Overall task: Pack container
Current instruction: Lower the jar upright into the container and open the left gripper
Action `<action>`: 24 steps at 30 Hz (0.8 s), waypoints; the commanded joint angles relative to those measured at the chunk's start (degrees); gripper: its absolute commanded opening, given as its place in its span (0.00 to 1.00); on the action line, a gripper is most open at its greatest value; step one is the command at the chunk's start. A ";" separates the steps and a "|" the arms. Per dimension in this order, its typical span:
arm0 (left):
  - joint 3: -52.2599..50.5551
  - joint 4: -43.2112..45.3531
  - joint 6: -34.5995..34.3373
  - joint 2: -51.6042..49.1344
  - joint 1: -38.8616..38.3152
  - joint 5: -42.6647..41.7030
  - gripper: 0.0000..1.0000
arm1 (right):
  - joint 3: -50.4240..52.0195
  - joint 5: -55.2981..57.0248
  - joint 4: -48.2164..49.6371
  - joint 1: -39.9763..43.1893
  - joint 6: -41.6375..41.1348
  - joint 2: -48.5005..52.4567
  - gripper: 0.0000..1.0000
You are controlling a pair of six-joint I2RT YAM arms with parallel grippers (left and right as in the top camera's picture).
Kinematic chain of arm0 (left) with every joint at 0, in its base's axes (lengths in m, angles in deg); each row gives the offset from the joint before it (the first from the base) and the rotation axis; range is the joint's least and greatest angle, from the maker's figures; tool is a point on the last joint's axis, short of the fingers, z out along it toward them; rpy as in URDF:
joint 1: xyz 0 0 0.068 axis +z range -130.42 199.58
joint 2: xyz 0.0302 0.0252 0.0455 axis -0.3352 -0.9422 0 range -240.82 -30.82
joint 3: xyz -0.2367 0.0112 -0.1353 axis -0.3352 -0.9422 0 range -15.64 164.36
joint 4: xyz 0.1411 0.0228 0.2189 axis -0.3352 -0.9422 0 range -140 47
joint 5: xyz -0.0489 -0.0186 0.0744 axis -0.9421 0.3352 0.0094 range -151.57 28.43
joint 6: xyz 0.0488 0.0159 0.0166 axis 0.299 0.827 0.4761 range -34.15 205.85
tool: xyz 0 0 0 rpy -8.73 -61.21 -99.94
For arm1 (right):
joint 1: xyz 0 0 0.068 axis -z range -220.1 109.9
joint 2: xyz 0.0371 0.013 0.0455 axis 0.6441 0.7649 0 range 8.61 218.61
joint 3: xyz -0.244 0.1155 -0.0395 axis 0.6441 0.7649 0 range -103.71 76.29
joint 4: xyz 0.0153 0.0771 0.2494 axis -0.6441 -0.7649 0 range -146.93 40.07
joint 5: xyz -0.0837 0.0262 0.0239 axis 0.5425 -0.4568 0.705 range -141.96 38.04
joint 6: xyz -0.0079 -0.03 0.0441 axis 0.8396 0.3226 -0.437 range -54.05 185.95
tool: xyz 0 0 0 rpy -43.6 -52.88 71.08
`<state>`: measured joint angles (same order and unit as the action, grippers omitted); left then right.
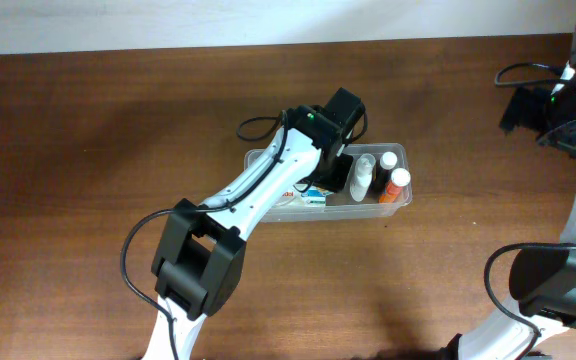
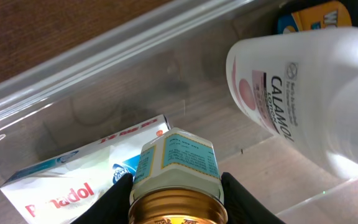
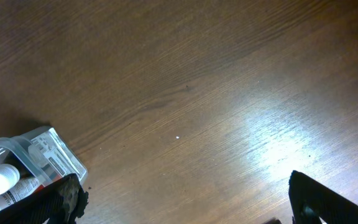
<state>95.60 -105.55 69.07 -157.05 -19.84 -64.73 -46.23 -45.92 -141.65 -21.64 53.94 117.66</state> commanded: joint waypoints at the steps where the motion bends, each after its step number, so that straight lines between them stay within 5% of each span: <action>1: 0.55 0.52 -3.63 -0.31 0.09 1.03 0.39 | 0.28 0.68 0.04 -0.02 -0.50 0.33 0.98; 14: 0.55 3.76 -6.16 -0.33 0.09 5.86 0.40 | 0.28 0.68 0.04 -0.02 -0.50 0.33 0.98; 24: 0.55 -2.27 -6.19 -0.37 0.11 8.35 0.40 | 0.28 0.68 0.04 -0.02 -0.50 0.33 0.98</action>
<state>95.58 -106.33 63.67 -157.05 -19.84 -59.37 -46.25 -45.92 -141.65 -21.64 53.89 117.66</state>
